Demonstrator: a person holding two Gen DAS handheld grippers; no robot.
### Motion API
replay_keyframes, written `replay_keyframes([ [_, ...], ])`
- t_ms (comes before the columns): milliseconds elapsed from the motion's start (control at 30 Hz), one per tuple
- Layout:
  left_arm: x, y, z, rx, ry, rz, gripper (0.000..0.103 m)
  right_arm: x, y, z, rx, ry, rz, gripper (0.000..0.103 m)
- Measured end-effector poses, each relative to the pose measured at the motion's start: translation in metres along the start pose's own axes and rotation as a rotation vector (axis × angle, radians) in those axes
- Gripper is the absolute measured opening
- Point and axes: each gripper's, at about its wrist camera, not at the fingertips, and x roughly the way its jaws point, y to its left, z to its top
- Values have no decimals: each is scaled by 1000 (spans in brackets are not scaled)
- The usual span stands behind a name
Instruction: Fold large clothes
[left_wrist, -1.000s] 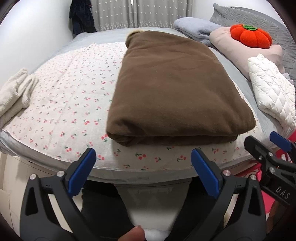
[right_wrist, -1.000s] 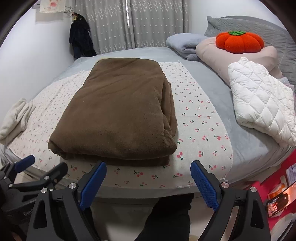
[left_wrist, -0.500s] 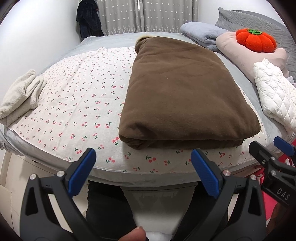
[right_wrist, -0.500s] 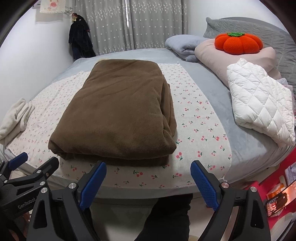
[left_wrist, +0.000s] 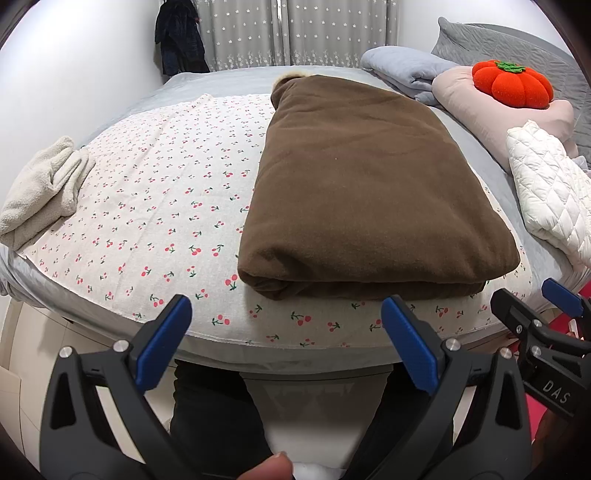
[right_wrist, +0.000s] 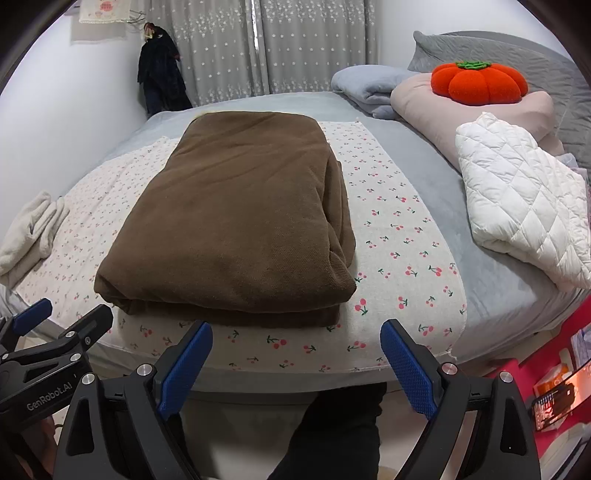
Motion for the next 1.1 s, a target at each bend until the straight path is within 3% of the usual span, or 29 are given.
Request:
replay_keyframes([
  [1100,17,9,0,-16,44,-28,102,7,5,0,-11,11,10,94],
])
